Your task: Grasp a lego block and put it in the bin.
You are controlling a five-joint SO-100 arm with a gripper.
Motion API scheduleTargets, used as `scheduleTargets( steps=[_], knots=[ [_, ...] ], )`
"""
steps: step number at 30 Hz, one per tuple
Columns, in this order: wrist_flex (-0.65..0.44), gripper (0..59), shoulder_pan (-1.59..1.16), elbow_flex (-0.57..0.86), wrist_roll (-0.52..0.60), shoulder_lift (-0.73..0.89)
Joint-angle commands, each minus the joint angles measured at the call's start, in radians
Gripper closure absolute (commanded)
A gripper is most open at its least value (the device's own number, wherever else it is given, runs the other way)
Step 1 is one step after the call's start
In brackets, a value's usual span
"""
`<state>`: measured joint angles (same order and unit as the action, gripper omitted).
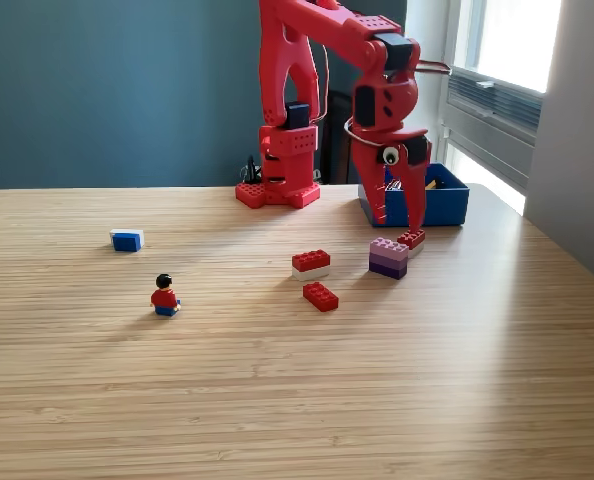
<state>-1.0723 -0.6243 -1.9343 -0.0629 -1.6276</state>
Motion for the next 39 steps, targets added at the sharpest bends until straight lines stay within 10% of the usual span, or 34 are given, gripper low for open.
scheduleTargets(
  steps=[1, 39],
  knots=[
    [-0.011, 36.3, 0.0, 0.112, -0.002, 0.106],
    [-0.186, 30.8, -0.13, 0.163, -0.002, 0.35]
  ],
)
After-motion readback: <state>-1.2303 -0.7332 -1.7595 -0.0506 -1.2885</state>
